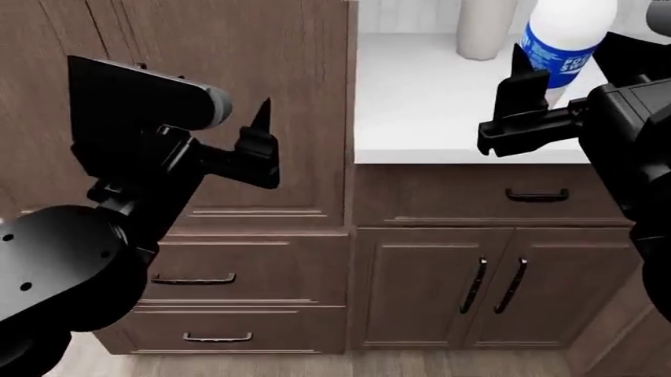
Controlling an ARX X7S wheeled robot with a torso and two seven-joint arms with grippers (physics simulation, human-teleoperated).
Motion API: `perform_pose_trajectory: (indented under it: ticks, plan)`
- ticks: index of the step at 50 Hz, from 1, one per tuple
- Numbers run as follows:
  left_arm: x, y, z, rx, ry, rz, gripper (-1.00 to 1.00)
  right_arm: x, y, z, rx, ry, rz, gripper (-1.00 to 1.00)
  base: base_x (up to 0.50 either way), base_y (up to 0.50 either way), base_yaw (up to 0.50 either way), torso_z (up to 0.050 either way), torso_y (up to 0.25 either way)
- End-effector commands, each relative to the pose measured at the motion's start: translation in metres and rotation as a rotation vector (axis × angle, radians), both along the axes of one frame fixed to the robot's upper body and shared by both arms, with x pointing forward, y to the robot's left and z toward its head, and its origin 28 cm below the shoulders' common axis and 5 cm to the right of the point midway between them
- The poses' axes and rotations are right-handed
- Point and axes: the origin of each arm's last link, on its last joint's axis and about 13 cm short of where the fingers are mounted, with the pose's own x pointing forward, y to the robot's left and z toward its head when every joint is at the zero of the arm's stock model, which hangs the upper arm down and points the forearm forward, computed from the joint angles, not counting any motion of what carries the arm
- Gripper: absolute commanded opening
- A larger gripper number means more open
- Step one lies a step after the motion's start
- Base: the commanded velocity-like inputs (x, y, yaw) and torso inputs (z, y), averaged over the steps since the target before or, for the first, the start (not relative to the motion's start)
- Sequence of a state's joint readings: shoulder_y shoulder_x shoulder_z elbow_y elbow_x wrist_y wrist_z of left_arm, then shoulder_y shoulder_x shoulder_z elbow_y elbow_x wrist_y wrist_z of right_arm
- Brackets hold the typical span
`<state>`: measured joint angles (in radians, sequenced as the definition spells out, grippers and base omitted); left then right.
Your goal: Move the drinks to the dining counter.
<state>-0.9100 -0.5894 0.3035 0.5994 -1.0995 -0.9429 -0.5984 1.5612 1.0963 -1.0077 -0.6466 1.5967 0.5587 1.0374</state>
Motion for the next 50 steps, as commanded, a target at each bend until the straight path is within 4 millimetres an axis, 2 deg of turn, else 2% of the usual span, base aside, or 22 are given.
perform_pose_trajectory:
  ticks: [1,15,21,32,39,50]
  plan:
    - [0.001,-0.001,-0.001,0.0,0.005,-0.005,1.0,-0.001,-0.002,0.001,-0.04,-0.037,-0.026,-1.0,-0.11,0.5,0.0,0.0,0.0]
    - [-0.004,0.001,0.001,-0.002,-0.004,0.004,1.0,-0.004,-0.001,0.001,-0.042,-0.05,-0.021,-1.0,-0.03,0.5,0.0,0.0,0.0]
    - [-0.005,0.005,0.004,-0.017,-0.011,0.014,1.0,-0.008,0.002,0.012,-0.049,-0.063,-0.019,-1.0,0.0,0.5,0.0,0.0,0.0]
    - [-0.007,0.005,0.004,-0.019,-0.015,0.011,1.0,-0.008,0.005,0.017,-0.056,-0.078,-0.006,-1.0,0.0,0.5,0.0,0.0,0.0]
    - [-0.004,0.004,-0.001,-0.016,-0.003,0.006,1.0,-0.009,0.004,0.011,-0.053,-0.075,-0.007,-1.0,0.0,0.5,0.0,0.0,0.0]
    - [-0.005,0.002,0.003,-0.005,-0.008,0.005,1.0,-0.009,0.0,0.006,-0.042,-0.069,-0.015,-1.0,0.0,0.5,0.0,0.001,0.0]
